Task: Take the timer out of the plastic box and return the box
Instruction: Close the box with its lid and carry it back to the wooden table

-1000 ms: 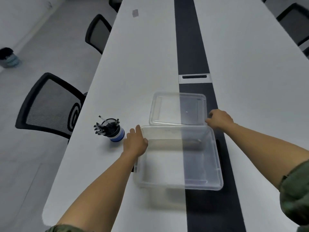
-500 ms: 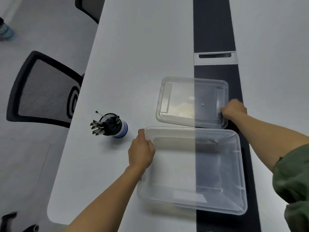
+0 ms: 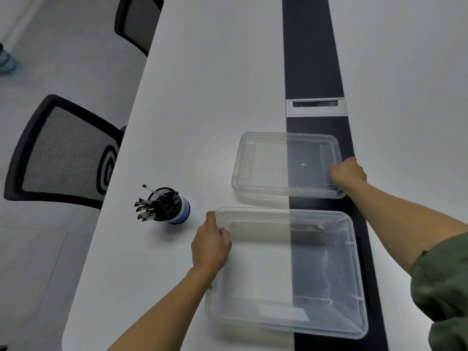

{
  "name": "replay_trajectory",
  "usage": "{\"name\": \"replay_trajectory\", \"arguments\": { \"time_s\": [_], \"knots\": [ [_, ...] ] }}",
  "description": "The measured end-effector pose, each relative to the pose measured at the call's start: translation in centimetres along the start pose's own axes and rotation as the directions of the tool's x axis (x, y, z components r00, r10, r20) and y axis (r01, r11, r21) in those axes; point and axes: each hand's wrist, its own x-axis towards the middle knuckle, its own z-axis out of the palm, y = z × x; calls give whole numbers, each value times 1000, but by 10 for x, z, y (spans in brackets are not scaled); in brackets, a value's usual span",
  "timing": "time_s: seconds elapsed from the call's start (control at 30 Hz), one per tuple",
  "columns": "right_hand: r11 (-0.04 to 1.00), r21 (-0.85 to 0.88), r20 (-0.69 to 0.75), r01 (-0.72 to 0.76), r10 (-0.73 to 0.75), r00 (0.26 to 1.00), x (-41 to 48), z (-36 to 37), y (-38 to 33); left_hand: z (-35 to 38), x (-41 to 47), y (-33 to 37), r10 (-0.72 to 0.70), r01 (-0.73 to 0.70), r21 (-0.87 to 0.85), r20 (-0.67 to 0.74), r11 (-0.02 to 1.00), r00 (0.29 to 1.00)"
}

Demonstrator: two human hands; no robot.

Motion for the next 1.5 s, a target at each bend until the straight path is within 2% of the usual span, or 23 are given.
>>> {"name": "replay_trajectory", "arguments": {
  "time_s": [0.13,0.33,0.43,0.5,0.57,0.63,0.67,0.73,0.83,0.93,1.0,1.1,1.37,1.43,1.5],
  "knots": [
    [921,376,140,-99,49,989,-12,-21,-8,-1,1,-1,3,-3,-1,18,1000,1000],
    [878,475,176,-52,-37,984,-51,-50,9,-8,-2,1,10,-4,-66,98,998,995],
    [869,494,174,-19,-77,982,-81,-56,31,-18,-3,5,-5,35,-170,177,985,984],
    [881,472,161,30,-119,980,-101,-57,50,-28,0,7,-58,139,-364,223,921,973],
    [889,452,145,77,-158,977,-118,-55,71,-42,3,10,-184,312,-591,267,744,946],
    [892,435,126,123,-196,973,-134,-52,90,-54,7,8,-282,380,-706,258,598,924],
    [896,419,116,150,-217,969,-142,-50,99,-58,7,8,-292,375,-718,245,587,925],
    [898,389,97,204,-260,961,-157,-47,112,-62,4,8,-263,343,-715,226,609,938],
    [900,341,47,272,-305,951,-171,-39,126,-57,-7,8,-139,219,-624,174,750,975],
    [929,145,10,341,-346,938,-180,-32,135,-54,-22,6,-92,129,-455,102,881,991],
    [929,36,-2,369,-369,929,-186,-28,143,-54,-30,5,-75,97,-374,73,922,995],
    [923,-44,22,382,-382,924,-192,-22,159,-55,-42,0,-60,75,-334,55,940,997],
    [938,-88,72,335,-329,941,-195,-14,187,-50,-70,-18,-45,59,-306,55,950,997],
    [953,-47,59,298,-296,954,-191,-15,184,-48,-70,-22,-57,71,-307,54,949,997],
    [972,102,68,212,-220,973,-187,-17,180,-48,-65,-26,-90,110,-320,78,941,993]
  ]
}}
